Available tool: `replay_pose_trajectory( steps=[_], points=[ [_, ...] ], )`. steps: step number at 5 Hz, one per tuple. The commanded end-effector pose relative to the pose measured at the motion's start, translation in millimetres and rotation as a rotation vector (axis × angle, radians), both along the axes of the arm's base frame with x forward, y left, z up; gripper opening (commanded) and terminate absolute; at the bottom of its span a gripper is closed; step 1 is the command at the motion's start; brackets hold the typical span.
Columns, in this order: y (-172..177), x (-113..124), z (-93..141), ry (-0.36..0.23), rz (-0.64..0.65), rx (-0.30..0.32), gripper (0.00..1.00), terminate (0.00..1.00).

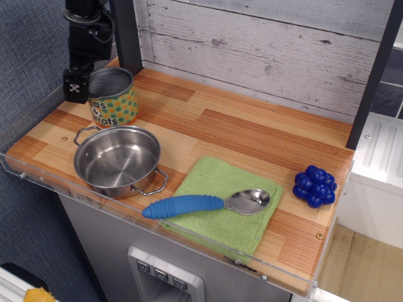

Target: Move can directly above green cloth.

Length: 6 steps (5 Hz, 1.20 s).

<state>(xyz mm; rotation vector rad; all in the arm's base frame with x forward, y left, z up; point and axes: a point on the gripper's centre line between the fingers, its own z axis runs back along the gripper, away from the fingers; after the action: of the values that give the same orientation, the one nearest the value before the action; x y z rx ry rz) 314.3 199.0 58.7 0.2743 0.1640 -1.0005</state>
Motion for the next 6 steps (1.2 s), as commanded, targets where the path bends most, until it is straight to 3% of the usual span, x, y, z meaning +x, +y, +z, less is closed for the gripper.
replay_pose_trajectory(
  steps=[1,4,6],
  points=[
    [-21.4,20.8,19.1,-0.045,-0.053,0.003,1.0,0.0],
    [-60.2,32.5,9.5,-0.026,-0.138,-0.021,1.0,0.0],
    [-109.4,38.1,13.6,-0.034,-0.196,-0.032,1.0,0.0]
  ],
)
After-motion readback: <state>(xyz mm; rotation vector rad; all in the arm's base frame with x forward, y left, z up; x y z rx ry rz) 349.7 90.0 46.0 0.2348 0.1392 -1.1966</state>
